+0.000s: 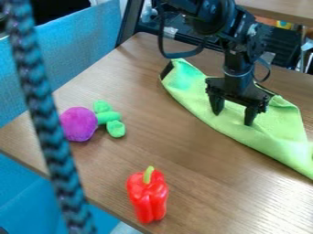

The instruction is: Move the cloth to the top right of the table

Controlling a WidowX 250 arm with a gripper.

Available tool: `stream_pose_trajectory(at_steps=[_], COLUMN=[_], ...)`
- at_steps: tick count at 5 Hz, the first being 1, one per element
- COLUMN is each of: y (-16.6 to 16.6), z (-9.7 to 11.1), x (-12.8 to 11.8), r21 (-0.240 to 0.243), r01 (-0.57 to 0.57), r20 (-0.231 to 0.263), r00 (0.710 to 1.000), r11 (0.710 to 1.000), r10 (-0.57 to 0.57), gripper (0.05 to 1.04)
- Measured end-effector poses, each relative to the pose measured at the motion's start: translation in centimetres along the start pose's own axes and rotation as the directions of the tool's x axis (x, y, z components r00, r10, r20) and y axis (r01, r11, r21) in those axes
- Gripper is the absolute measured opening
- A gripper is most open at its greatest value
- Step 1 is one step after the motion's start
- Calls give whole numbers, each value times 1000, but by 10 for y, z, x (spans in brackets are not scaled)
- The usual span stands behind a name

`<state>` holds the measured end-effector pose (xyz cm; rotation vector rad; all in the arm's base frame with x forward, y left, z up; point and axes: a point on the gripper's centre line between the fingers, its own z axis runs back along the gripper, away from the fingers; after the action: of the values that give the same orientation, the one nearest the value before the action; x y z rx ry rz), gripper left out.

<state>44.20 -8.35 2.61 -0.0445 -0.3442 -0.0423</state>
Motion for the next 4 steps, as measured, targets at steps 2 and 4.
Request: stream_pose_trajectory(at_steps=[2,4], y=[1,4], z=[-5,0], x=[20,-20], r21=[16,6], r01=[-16,35], r20=[18,-16], r00=[1000,999], r11=[1000,999], r10=[15,-35], gripper=[1001,998])
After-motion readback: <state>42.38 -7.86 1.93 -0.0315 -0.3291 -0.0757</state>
